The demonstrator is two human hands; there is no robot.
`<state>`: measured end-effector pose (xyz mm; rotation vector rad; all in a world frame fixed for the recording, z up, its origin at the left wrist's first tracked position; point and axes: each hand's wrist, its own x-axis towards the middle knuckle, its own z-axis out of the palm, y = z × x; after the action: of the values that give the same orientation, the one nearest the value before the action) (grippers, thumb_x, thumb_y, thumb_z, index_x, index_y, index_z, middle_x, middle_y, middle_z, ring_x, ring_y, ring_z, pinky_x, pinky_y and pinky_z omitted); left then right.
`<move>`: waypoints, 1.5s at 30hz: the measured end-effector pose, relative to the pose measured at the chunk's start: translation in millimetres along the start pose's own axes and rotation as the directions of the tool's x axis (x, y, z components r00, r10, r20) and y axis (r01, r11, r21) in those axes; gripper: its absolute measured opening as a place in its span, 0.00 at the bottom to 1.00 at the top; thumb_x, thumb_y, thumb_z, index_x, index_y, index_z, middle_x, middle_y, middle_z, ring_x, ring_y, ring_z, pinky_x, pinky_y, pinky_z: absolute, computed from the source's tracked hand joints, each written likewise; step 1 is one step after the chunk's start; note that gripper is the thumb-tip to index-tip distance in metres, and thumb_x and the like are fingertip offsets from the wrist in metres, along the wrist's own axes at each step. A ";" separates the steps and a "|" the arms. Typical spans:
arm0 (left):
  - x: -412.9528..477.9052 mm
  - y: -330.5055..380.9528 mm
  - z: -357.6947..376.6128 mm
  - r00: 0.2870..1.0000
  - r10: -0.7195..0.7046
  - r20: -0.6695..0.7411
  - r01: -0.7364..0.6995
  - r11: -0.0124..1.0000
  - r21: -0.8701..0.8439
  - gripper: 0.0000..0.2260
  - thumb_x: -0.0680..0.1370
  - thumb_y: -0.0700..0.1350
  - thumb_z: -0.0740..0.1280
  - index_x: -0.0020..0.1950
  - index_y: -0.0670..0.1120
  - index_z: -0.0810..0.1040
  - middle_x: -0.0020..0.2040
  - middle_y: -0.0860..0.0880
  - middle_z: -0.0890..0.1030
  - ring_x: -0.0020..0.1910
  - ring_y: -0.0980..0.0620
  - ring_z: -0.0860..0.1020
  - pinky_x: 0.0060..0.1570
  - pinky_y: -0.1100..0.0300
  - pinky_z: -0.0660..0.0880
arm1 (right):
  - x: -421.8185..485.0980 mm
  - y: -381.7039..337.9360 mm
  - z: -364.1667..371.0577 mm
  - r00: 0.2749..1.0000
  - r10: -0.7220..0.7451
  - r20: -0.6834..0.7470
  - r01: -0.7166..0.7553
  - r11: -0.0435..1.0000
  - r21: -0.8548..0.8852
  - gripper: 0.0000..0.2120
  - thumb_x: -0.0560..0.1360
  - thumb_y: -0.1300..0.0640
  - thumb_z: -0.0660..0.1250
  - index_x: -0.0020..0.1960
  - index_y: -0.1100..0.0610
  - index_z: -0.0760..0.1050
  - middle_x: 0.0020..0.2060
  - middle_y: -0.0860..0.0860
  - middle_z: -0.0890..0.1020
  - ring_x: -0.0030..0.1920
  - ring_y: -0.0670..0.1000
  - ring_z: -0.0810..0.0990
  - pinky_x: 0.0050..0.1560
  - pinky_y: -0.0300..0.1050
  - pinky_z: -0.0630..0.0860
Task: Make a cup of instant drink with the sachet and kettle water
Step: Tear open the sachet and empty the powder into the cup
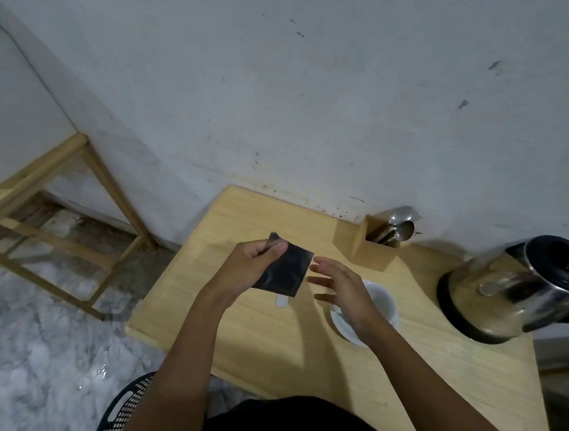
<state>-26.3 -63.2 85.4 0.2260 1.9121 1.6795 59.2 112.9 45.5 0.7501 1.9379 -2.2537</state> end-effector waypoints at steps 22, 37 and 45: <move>20.6 -24.7 130.7 0.985 -0.073 0.155 0.014 0.935 0.355 0.16 0.75 0.44 0.68 0.30 0.39 0.69 0.29 0.43 0.66 0.30 0.47 0.71 0.34 0.46 0.79 | -96.6 77.8 -82.8 0.886 -0.427 -0.181 0.240 0.756 -0.609 0.29 0.69 0.50 0.76 0.66 0.46 0.67 0.65 0.41 0.68 0.61 0.39 0.71 0.49 0.42 0.77; 42.5 -22.5 130.7 0.956 -0.111 0.271 -0.042 0.863 0.504 0.17 0.79 0.47 0.63 0.68 0.52 0.74 0.48 0.47 0.84 0.30 0.52 0.79 0.30 0.64 0.73 | -82.1 62.2 -113.6 0.773 -0.487 -0.405 0.124 0.744 -0.657 0.06 0.77 0.58 0.68 0.53 0.54 0.80 0.47 0.45 0.84 0.47 0.44 0.81 0.47 0.47 0.79; 65.4 -37.0 135.9 0.948 0.079 0.308 -0.265 0.731 0.629 0.08 0.77 0.44 0.68 0.51 0.44 0.84 0.38 0.54 0.75 0.38 0.55 0.74 0.37 0.67 0.67 | -56.8 28.3 -131.3 0.819 -0.474 -0.324 0.071 0.644 -0.762 0.06 0.76 0.52 0.68 0.53 0.49 0.80 0.39 0.40 0.81 0.42 0.43 0.79 0.40 0.41 0.74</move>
<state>-0.1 77.2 24.5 0.8881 2.2546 0.9188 160.3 217.2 32.0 1.0004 3.0793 -1.1636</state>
